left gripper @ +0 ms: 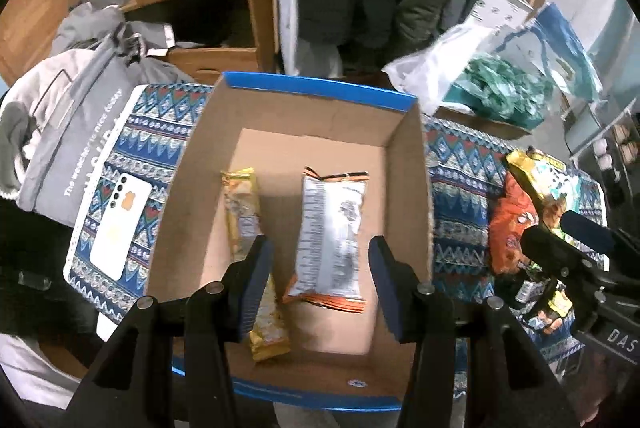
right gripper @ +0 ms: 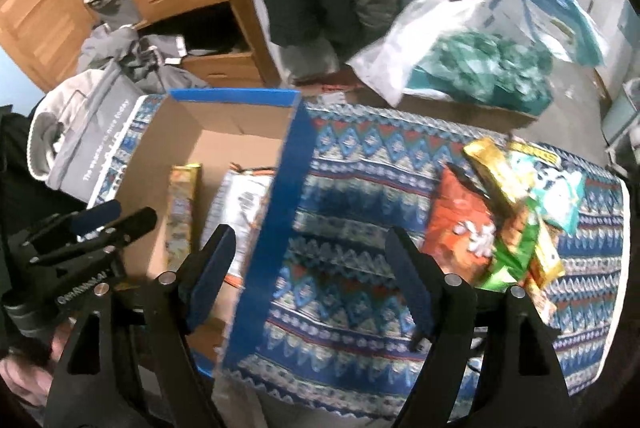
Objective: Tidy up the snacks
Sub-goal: 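Return the right tool to the pile and grasp the black bag with yellow label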
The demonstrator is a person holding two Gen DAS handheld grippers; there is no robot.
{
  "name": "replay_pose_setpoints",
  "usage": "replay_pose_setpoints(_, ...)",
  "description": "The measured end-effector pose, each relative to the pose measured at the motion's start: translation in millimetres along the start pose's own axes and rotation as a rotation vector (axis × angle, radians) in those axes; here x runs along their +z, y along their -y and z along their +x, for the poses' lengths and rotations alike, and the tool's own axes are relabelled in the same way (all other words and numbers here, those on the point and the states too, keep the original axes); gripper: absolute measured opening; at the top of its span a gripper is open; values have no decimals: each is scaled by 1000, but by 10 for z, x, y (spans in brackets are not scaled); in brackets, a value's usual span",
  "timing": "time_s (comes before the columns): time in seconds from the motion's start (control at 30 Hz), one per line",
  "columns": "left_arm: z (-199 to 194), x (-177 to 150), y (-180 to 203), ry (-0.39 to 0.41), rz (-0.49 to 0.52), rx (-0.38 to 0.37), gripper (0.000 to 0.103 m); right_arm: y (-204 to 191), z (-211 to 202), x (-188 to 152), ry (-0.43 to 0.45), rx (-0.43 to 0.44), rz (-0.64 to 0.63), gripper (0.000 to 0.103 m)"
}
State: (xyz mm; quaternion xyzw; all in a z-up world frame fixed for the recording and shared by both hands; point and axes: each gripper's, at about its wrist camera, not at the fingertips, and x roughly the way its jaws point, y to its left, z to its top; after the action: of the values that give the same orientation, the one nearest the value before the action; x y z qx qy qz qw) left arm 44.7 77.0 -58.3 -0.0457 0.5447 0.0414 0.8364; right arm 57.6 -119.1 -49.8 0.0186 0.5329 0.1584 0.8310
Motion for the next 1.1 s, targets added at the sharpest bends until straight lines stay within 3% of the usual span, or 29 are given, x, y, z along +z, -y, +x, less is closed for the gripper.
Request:
replay_pose_setpoints(0.27, -33, -102, 319, 15, 21, -26, 51, 463, -115, -210, -2, -48, 68, 79)
replay_pose_setpoints(0.47, -52, -185, 646, 35, 92, -7, 57, 861, -208, -390, -1, -101, 126, 80)
replay_pose_setpoints(0.87, -18, -379, 1329, 31, 220, -42, 69, 1555, -306, -755, -21, -187, 237, 81)
replay_pose_setpoints(1.1, 248, -561, 1701, -71, 264, -91, 75, 1872, -146, -1011, -79, -227, 302, 81)
